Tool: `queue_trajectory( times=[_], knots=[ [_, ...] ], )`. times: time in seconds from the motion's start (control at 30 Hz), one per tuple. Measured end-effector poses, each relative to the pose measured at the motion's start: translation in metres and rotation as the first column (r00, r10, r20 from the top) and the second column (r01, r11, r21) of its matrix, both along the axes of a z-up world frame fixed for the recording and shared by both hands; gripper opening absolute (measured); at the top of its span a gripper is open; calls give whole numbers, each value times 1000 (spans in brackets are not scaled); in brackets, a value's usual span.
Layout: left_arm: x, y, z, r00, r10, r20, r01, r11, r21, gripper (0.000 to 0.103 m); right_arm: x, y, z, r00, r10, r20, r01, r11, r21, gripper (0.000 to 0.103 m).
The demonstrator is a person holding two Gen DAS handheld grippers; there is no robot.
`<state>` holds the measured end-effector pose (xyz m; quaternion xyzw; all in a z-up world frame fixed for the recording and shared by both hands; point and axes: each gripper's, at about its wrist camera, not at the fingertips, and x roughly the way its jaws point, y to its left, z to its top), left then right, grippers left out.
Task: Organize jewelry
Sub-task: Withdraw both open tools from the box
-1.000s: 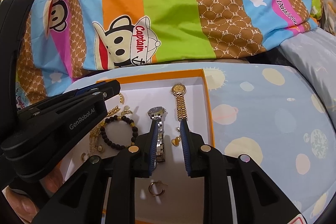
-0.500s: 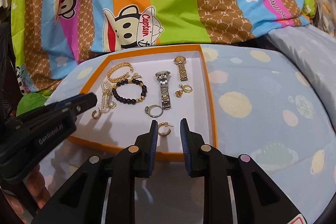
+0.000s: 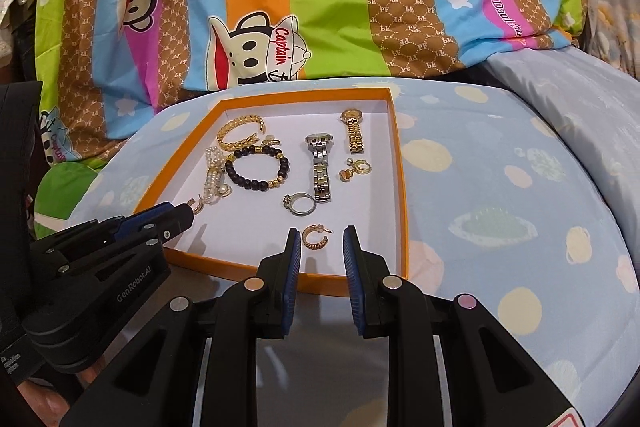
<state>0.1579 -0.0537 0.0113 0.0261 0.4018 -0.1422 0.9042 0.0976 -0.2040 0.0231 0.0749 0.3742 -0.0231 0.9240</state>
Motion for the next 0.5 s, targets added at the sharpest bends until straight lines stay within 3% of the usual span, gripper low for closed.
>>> queue_trajectory(
  times=[0.23, 0.5],
  knots=[
    [-13, 1, 10, 999, 6, 49, -5, 1000, -24, 14, -26, 1, 14, 992, -34, 124, 35, 999, -5, 32],
    [-41, 5, 16, 994, 19, 112, -20, 1000, 12, 14, -49, 16, 11, 995, 12, 103, -9, 1000, -30, 32]
  ],
)
